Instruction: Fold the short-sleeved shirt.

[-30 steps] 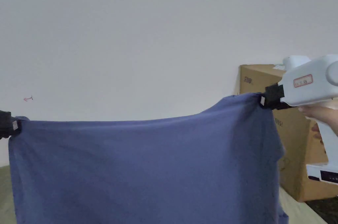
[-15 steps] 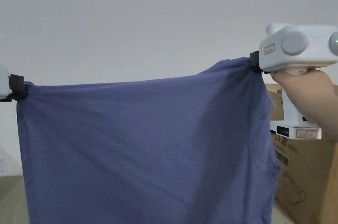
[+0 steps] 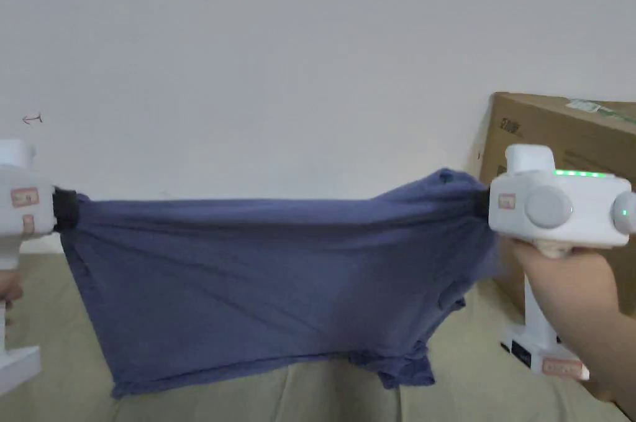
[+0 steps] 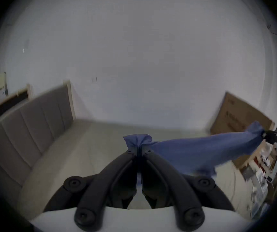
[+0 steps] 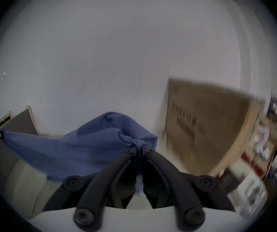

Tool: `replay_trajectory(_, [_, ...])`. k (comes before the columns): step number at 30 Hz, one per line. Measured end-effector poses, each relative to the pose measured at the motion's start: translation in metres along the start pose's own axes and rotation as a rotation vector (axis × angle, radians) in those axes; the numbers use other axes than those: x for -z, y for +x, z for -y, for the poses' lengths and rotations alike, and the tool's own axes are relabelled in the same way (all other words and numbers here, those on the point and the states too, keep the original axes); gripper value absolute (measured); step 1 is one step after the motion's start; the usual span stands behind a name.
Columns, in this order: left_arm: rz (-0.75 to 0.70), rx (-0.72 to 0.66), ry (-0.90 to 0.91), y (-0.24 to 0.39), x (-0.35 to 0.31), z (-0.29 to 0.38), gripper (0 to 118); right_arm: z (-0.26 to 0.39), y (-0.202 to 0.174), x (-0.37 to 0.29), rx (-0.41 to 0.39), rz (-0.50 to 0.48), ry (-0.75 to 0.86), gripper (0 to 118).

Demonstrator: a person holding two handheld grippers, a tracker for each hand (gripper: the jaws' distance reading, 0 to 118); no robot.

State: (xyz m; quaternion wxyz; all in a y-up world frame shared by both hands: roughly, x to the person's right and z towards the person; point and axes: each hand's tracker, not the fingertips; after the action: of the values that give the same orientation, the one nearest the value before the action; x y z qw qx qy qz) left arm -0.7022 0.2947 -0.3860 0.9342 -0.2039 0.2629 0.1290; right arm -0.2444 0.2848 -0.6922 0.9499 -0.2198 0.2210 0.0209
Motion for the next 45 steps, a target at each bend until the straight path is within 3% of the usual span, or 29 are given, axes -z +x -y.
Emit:
replay_trajectory(3, [-0.012, 0.047, -0.192, -0.011, 0.008, 0.092, 2, 0.108, 0.019, 0.007, 0.033, -0.033, -0.237, 4])
replay_trajectory(6, [0.018, -0.006, -0.385, -0.028, -0.002, 0.174, 2, 0.196, 0.043, 0.0, 0.002, -0.046, -0.428, 4])
replay_trajectory(10, [0.001, 0.099, -0.57, -0.043, -0.04, 0.255, 2, 0.277, 0.073, -0.045, -0.054, -0.074, -0.685, 4])
replay_trajectory(13, [0.016, 0.085, -0.66, -0.058, -0.078, 0.294, 2, 0.304, 0.093, -0.089, -0.093, -0.101, -0.736, 4])
replay_trajectory(17, [0.044, 0.069, -0.708, -0.068, -0.129, 0.326, 2, 0.323, 0.107, -0.142, -0.071, -0.167, -0.816, 4])
replay_trajectory(24, [0.07, 0.01, -0.812, -0.08, -0.177, 0.351, 2, 0.367, 0.103, -0.209, -0.204, -0.205, -0.935, 4])
replay_trajectory(27, [0.08, 0.015, -0.811, -0.083, -0.19, 0.353, 3, 0.373, 0.103, -0.222, -0.189, -0.195, -0.911, 4])
replay_trajectory(29, [0.099, 0.002, -0.81, -0.085, -0.194, 0.353, 11, 0.377, 0.103, -0.228, -0.13, -0.176, -0.876, 8])
replay_trajectory(30, [0.103, -0.007, -0.807, -0.086, -0.197, 0.352, 27, 0.378, 0.105, -0.231, -0.118, -0.164, -0.862, 17])
replay_trajectory(31, [0.098, -0.011, -0.801, -0.086, -0.2, 0.353, 64, 0.38, 0.105, -0.235, -0.113, -0.157, -0.853, 45])
replay_trajectory(32, [0.094, -0.02, -0.797, -0.087, -0.203, 0.353, 91, 0.381, 0.104, -0.238, -0.11, -0.147, -0.842, 76])
replay_trajectory(33, [0.1, -0.04, -0.788, -0.089, -0.207, 0.353, 95, 0.38, 0.102, -0.242, -0.106, -0.135, -0.828, 100])
replay_trajectory(34, [0.11, -0.07, -0.753, -0.09, -0.214, 0.348, 93, 0.377, 0.101, -0.248, -0.104, -0.13, -0.801, 113])
replay_trajectory(38, [0.151, -0.181, -0.616, -0.082, -0.241, 0.33, 95, 0.351, 0.084, -0.274, -0.146, -0.155, -0.645, 114])
replay_trajectory(42, [0.157, -0.276, -0.412, -0.065, -0.269, 0.312, 98, 0.326, 0.063, -0.292, -0.1, -0.117, -0.5, 113])
replay_trajectory(43, [0.065, -0.22, -0.382, -0.057, -0.276, 0.306, 98, 0.319, 0.059, -0.296, -0.073, -0.091, -0.467, 107])
replay_trajectory(44, [-0.01, -0.144, -0.365, -0.047, -0.281, 0.3, 93, 0.313, 0.059, -0.3, -0.023, -0.102, -0.404, 93])
replay_trajectory(45, [-0.074, -0.08, -0.347, -0.04, -0.282, 0.297, 80, 0.307, 0.062, -0.305, 0.039, -0.153, -0.331, 67])
